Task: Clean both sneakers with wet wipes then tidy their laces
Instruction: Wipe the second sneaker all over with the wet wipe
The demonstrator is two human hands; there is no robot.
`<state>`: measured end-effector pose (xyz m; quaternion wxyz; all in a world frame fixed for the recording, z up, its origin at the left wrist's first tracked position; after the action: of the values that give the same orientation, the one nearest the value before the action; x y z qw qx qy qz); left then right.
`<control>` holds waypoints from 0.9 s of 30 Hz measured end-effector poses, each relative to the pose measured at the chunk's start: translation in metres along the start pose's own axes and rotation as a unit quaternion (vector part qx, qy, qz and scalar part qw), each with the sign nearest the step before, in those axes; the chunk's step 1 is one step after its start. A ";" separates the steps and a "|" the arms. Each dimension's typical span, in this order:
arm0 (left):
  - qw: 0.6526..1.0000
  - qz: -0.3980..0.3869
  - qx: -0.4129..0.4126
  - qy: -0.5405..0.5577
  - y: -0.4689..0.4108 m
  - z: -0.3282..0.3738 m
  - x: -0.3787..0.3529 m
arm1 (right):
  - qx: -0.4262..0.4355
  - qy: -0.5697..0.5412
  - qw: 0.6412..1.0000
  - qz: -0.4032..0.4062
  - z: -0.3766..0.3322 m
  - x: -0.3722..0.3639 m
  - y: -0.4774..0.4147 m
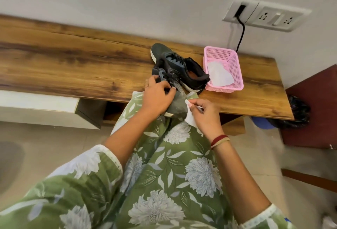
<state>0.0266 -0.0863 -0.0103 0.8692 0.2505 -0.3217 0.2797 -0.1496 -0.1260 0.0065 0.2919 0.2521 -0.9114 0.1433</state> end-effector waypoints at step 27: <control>0.964 -0.160 0.048 0.209 -0.016 -0.014 -0.024 | 0.098 0.095 0.985 -0.106 -0.029 -0.019 -0.046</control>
<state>0.0276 -0.0967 -0.0401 0.9376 0.2758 -0.0748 0.1981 -0.0982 -0.1452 0.0230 0.3648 0.3599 -0.8291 0.2237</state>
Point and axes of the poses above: each hand's wrist, its own y-axis away from the middle knuckle, its own x-axis out of the back of the hand, z = x × y, the point moved 10 cm from there along -y, towards the middle knuckle, and after that the axes turned 15 degrees about x, right-handed, at the moved point
